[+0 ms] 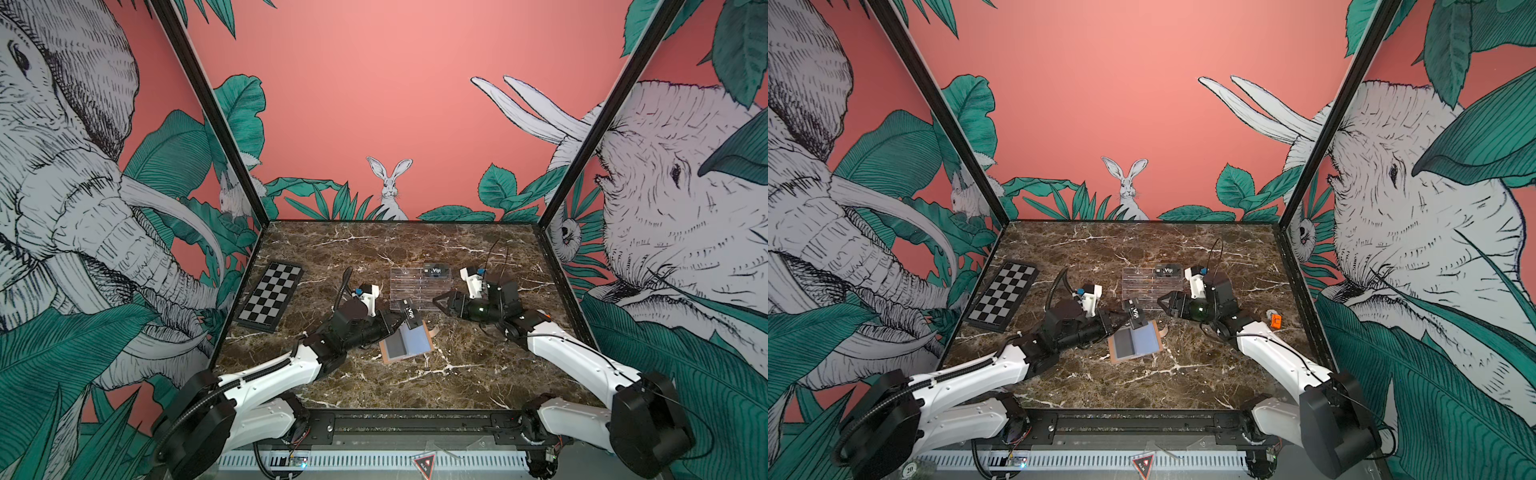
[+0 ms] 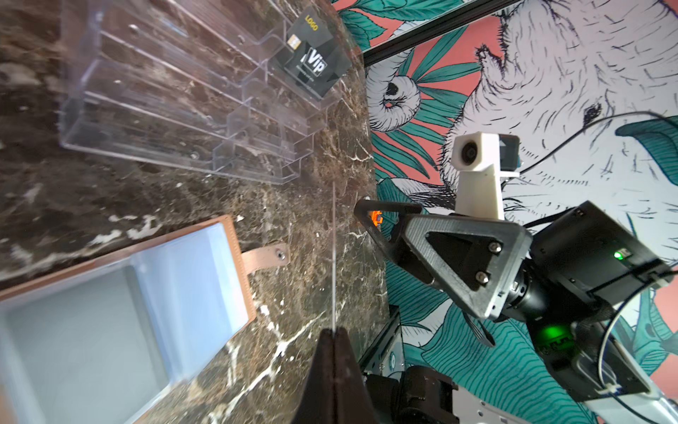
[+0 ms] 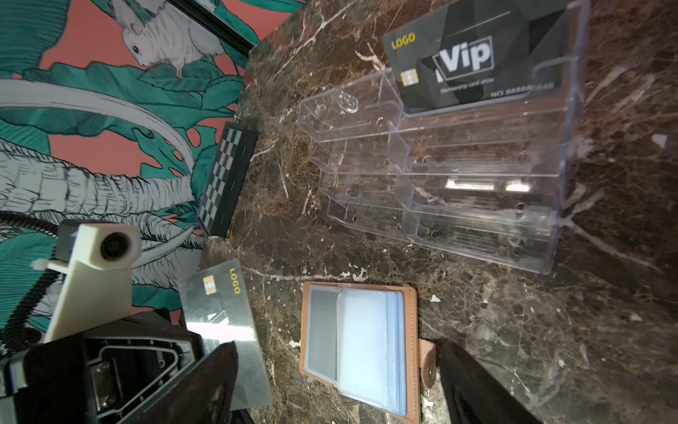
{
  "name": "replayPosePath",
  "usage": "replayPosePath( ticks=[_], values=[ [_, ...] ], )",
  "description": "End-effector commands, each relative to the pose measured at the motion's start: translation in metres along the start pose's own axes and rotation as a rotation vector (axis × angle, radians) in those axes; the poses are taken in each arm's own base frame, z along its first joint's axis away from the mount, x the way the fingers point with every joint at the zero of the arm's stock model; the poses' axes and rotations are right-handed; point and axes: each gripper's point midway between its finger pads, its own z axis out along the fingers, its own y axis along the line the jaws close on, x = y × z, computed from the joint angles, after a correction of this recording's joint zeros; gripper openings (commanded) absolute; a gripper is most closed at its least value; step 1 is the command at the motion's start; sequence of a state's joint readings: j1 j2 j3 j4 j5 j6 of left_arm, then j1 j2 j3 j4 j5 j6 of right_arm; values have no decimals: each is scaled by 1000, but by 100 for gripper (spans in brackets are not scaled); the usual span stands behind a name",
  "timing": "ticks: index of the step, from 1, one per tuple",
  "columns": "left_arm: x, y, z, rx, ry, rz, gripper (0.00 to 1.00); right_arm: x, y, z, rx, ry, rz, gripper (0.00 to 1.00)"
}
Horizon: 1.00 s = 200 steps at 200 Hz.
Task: Take the credit cards out of the card holder
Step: Place the credit card in the storage box.
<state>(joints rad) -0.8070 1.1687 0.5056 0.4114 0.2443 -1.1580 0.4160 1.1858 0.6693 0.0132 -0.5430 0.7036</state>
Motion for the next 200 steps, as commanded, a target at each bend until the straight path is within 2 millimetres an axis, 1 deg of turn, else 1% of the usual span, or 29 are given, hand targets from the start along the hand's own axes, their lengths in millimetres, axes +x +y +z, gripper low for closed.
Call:
replayPosePath(
  ticks=[1, 25, 40, 58, 83, 101, 120, 140, 166, 190, 200],
  values=[
    [-18, -43, 10, 167, -33, 11, 0, -19, 20, -12, -100, -42, 1, 85],
    [-22, -59, 28, 251, -2, -21, 0, -29, 16, -16, -104, -70, 39, 85],
    [-24, -68, 37, 301, 16, -51, 0, -35, 18, -17, -137, -90, 50, 85],
    [-26, -71, 46, 323, 25, -65, 0, -41, 24, -17, -176, -103, 53, 83],
    [-27, -77, 54, 351, 38, -77, 0, -44, 25, -17, -207, -118, 63, 77],
    [-27, -79, 57, 366, 47, -82, 0, -43, 23, -15, -212, -115, 69, 72],
    [-26, -82, 57, 379, 57, -75, 0, -44, 18, -14, -210, -116, 73, 64],
    [-23, -86, 58, 392, 75, -69, 0, -47, 22, -16, -235, -125, 67, 57],
    [-20, -85, 59, 392, 87, -71, 0, -48, 27, -19, -257, -124, 55, 52],
    [-20, -84, 59, 394, 91, -72, 0, -44, 28, -19, -273, -106, 54, 48],
    [-19, -83, 60, 390, 94, -73, 0, -43, 27, -20, -277, -104, 57, 45]
  ],
)
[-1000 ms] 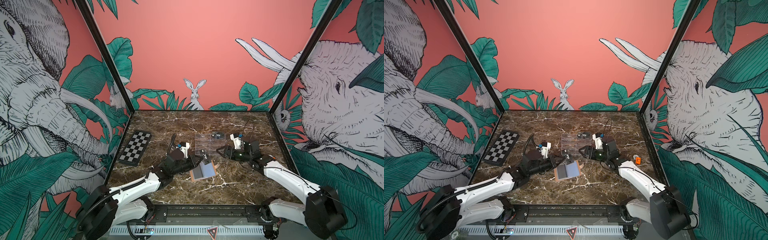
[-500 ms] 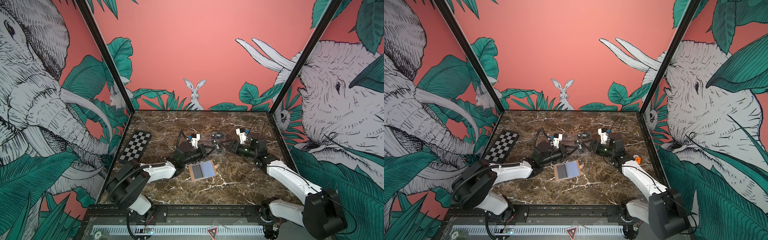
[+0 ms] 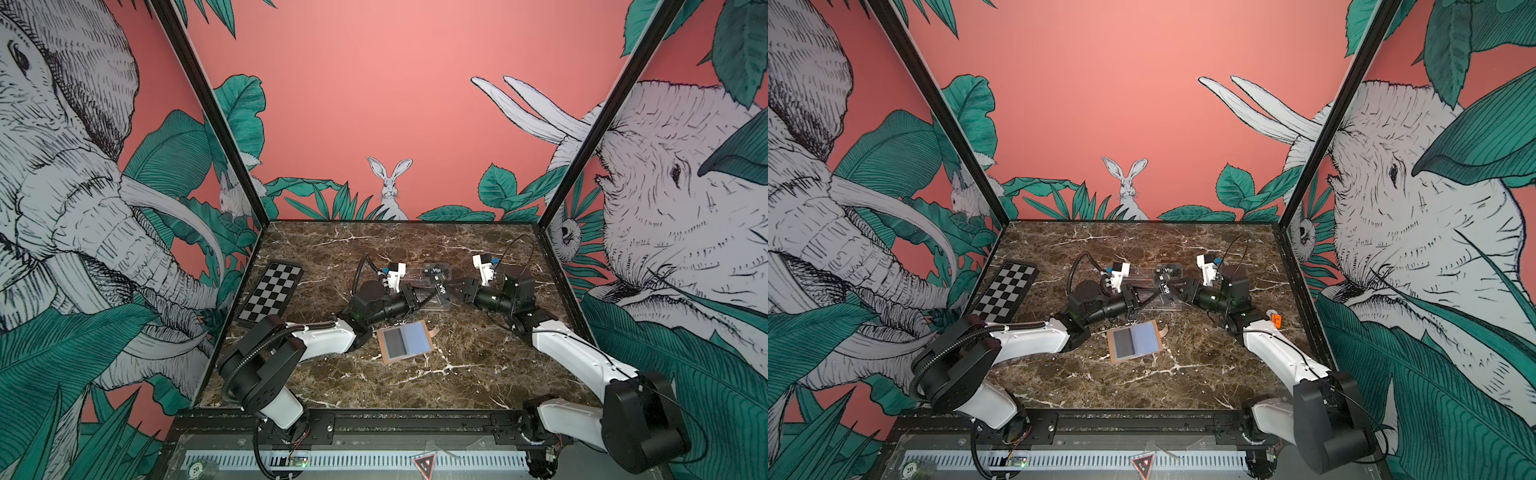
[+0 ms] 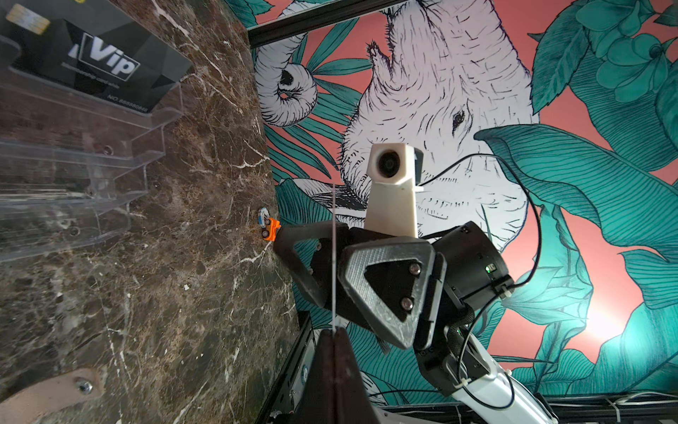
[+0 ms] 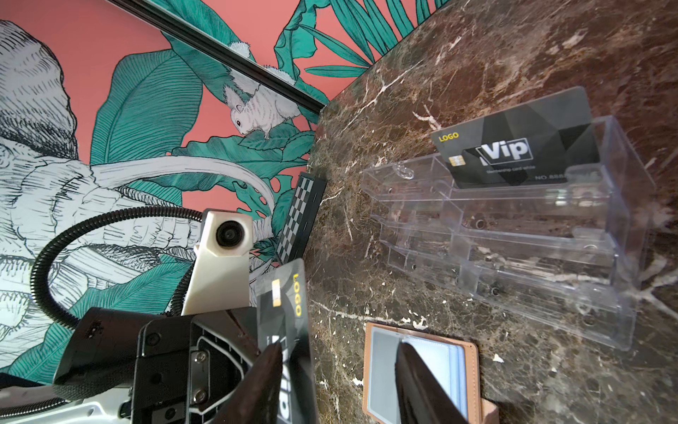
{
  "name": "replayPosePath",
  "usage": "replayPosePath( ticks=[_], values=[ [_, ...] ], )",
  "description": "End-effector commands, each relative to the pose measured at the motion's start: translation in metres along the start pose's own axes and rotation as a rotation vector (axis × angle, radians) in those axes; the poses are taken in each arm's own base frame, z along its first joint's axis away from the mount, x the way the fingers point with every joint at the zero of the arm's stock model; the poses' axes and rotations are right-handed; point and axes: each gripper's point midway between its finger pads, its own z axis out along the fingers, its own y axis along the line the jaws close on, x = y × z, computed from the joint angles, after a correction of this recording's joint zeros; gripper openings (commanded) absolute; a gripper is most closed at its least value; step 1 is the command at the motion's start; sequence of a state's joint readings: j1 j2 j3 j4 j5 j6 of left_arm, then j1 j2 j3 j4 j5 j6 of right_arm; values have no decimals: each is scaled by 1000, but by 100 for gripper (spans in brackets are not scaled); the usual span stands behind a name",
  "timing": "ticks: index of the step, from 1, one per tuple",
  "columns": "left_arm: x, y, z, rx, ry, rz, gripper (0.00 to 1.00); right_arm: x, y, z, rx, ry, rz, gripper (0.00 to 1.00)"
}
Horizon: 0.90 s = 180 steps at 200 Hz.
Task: Take the credit cards out of the card holder
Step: Place the credit card in the storage box.
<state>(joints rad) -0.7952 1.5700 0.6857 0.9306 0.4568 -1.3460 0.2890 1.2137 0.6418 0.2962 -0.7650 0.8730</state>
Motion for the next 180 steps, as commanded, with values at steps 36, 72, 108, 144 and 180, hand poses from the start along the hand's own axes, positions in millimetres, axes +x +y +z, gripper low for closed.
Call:
replayPosePath(
  ticks=[36, 72, 108, 144, 180],
  values=[
    [-1, -13, 4, 56, 13, 1, 0, 2, 7, -3, -59, 1, -14, 38],
    [0, -12, 6, 61, 19, -14, 0, 1, 8, -2, -89, -2, 9, 21],
    [-2, -10, 2, 76, -3, -31, 33, 1, 13, -4, -122, 7, 23, 0],
    [-25, -4, -24, 22, -88, 2, 79, 7, 9, -15, -101, 20, 15, 0],
    [-51, -2, -59, -123, -170, 130, 94, 10, 5, -24, -61, 28, -8, 0]
  ],
)
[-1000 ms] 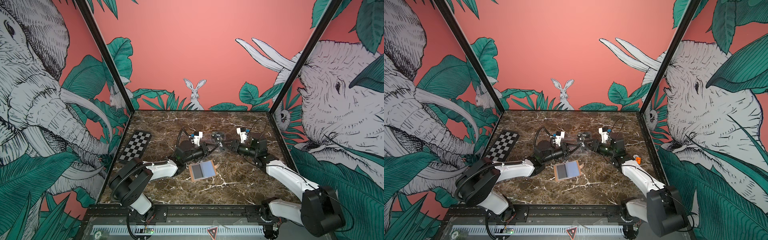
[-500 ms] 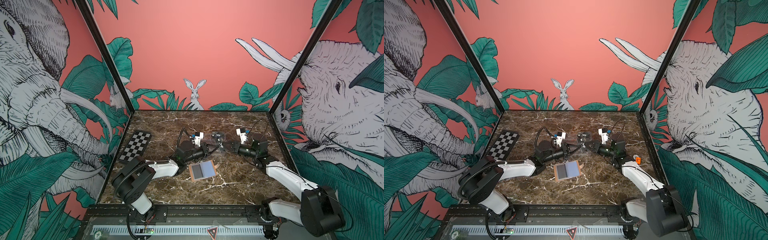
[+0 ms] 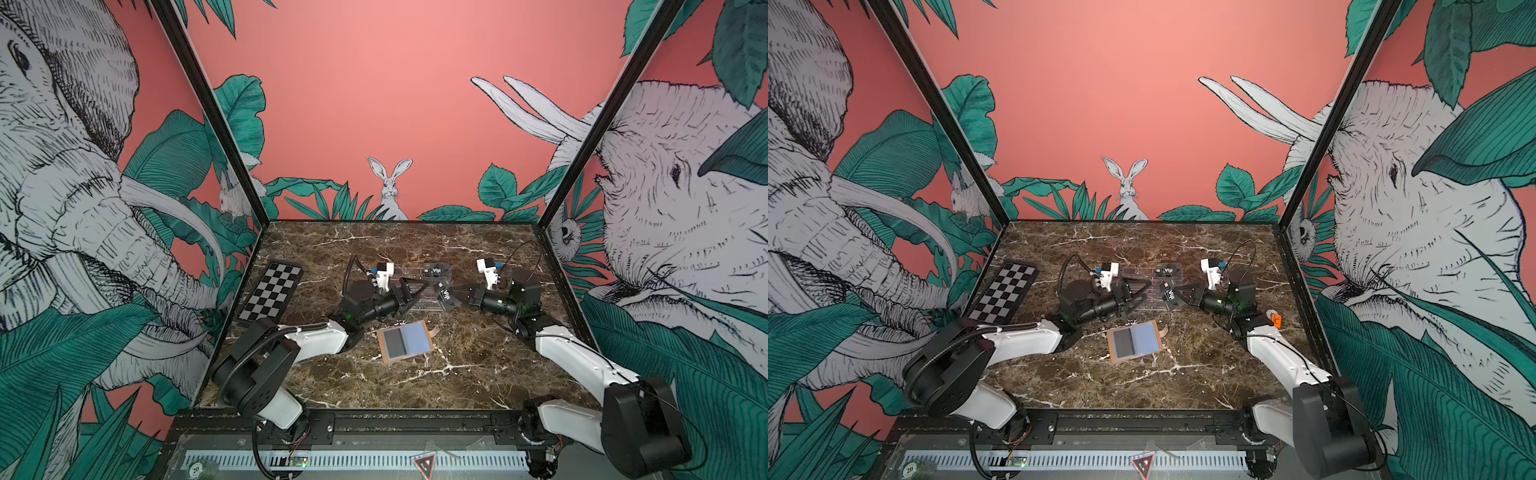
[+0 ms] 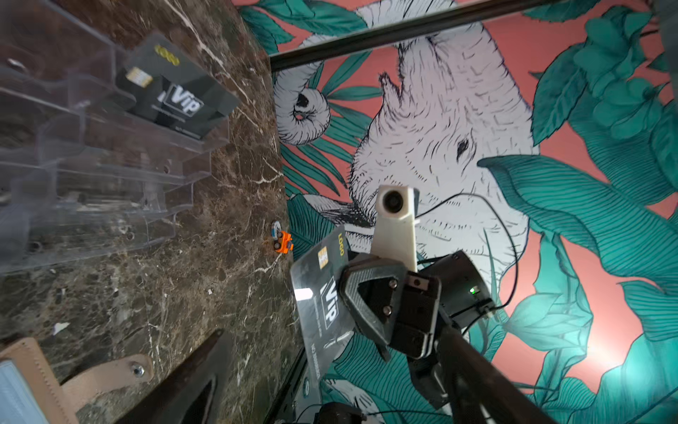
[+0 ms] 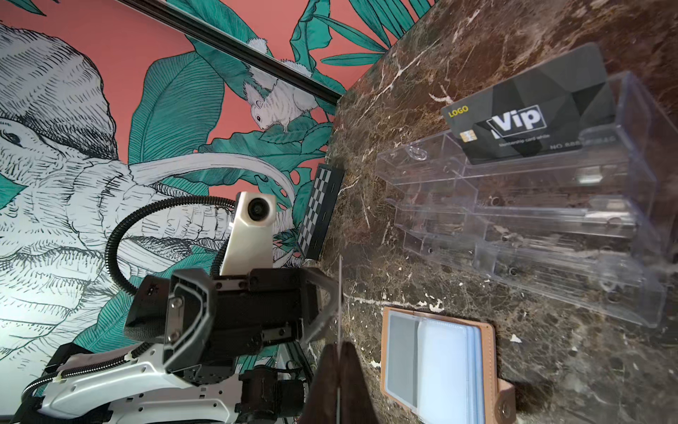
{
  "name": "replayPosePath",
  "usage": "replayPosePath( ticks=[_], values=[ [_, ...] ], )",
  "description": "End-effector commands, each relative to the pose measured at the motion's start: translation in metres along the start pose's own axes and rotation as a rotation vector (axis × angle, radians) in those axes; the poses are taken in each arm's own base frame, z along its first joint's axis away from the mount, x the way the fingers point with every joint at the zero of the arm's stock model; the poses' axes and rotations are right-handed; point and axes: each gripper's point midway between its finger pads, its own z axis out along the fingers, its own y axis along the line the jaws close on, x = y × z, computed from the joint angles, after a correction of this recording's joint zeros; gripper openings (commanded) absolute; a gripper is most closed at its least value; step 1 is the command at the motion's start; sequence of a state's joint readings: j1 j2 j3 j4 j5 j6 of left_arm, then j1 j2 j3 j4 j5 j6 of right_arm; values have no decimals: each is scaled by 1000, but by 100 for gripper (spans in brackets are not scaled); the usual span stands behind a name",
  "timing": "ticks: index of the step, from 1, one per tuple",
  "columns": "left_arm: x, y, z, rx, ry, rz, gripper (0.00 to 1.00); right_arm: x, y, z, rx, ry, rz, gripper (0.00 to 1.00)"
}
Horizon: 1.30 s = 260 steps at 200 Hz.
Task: Take the credit cards out of the card holder
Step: Place the credit card in the storage box.
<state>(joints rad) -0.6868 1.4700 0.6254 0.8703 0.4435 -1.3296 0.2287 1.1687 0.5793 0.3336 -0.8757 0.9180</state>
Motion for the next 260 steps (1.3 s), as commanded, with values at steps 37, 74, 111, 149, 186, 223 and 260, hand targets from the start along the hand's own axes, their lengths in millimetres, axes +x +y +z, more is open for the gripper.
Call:
replayPosePath(
  ticks=[37, 74, 111, 149, 186, 223, 260],
  values=[
    [-31, -9, -61, -346, -92, 387, 99, 4, 0, -12, 60, 24, -122, 0],
    [-43, -21, -87, -467, -125, 567, 99, 3, 2, -16, 99, 56, -245, 0],
    [-51, -38, -101, -501, -146, 700, 99, -4, 8, -20, 139, 75, -409, 0],
    [-48, -72, -106, -440, -115, 856, 99, -3, 24, -22, 84, 115, -658, 0],
    [-39, -89, -115, -392, -88, 959, 99, 3, 27, -27, 74, 159, -879, 0],
    [-35, -93, -122, -386, -85, 973, 99, 0, 36, -28, 51, 186, -963, 0],
    [-32, -94, -125, -375, -77, 985, 99, -6, 46, -29, 38, 191, -1046, 0]
  ],
)
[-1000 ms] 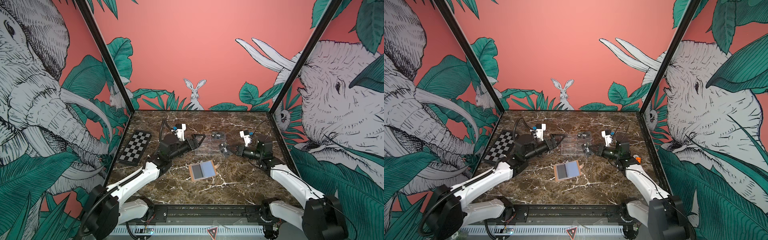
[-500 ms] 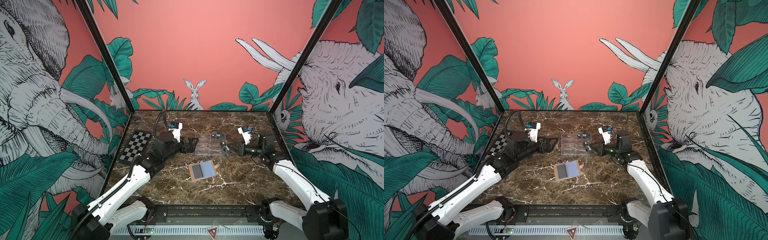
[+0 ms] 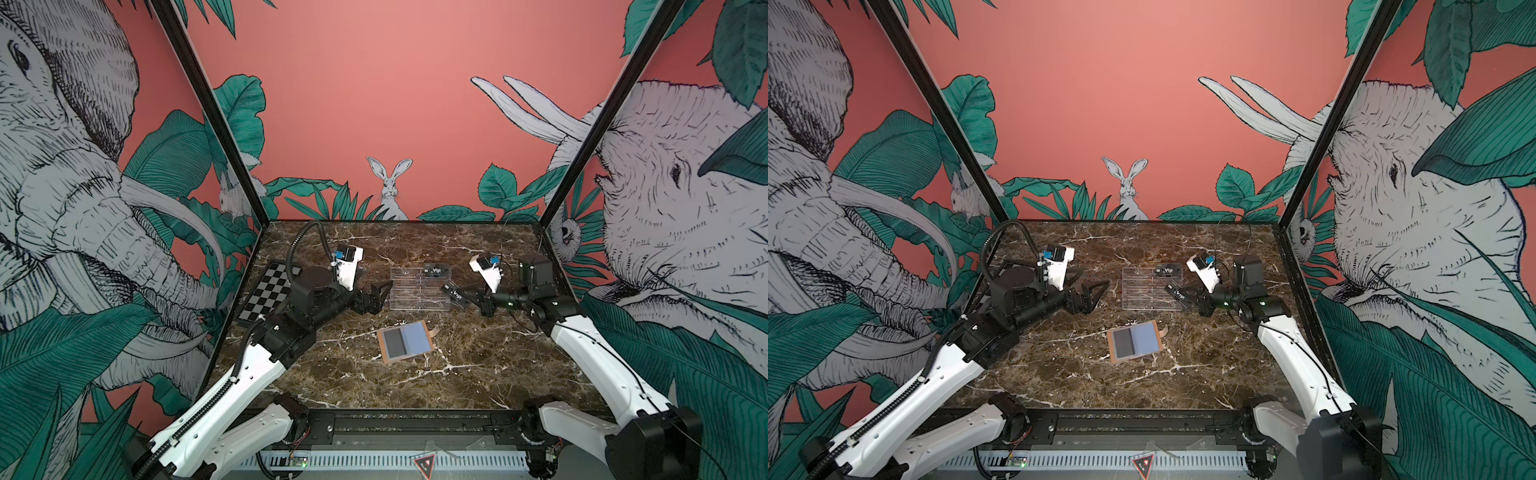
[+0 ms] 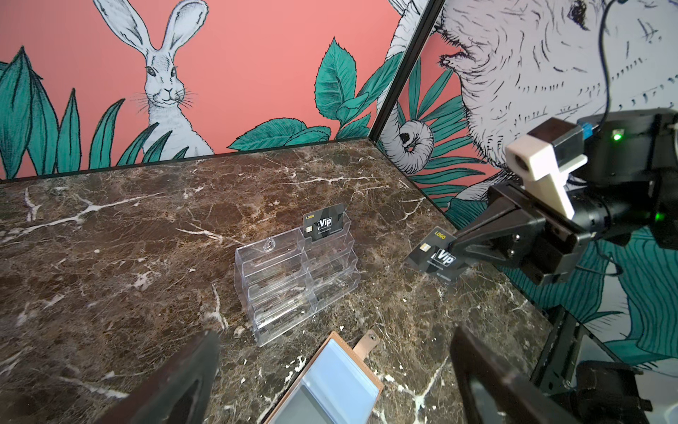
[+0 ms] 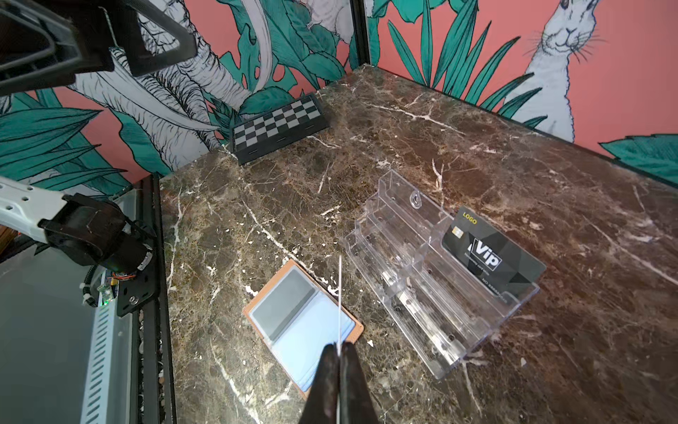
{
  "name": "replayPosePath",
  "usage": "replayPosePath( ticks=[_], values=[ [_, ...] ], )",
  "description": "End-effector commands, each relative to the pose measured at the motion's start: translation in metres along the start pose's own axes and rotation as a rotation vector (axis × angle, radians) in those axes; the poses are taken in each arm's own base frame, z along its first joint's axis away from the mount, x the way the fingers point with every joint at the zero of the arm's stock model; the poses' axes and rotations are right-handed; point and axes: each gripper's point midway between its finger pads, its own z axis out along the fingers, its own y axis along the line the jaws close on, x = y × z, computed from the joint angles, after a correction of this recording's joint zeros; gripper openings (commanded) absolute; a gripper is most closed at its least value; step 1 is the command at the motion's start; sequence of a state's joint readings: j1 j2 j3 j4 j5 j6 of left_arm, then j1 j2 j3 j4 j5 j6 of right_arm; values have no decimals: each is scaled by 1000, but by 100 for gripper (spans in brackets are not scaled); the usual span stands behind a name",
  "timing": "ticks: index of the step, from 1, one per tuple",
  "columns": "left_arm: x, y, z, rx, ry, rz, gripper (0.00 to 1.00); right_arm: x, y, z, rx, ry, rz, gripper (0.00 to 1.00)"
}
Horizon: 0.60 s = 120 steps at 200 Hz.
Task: Take the credit cards out of the card holder
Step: Place the credit card in the storage box.
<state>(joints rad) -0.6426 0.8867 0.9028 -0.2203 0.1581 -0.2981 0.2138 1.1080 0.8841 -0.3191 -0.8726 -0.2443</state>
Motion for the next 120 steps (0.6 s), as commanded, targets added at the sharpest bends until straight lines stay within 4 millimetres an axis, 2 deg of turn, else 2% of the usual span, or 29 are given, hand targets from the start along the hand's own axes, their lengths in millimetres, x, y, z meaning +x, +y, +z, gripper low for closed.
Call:
replayPosePath(
  ticks=[1, 53, 81, 100, 120],
  values=[
    [-8, -6, -10, 22, -18, 39, 99, -13, 3, -5, -16, -5, -110, 0],
    [-3, -8, -9, 36, -9, 37, 99, -25, 0, -14, 2, 53, -303, 0],
    [1, -6, -7, 35, -7, 35, 99, -28, -11, -12, 22, 77, -398, 0],
    [5, -5, -5, 33, 0, 32, 99, -24, -8, -10, -43, 112, -483, 0],
    [10, -3, -2, 28, 11, 29, 99, -30, -7, -11, -112, 110, -504, 0]
  ],
)
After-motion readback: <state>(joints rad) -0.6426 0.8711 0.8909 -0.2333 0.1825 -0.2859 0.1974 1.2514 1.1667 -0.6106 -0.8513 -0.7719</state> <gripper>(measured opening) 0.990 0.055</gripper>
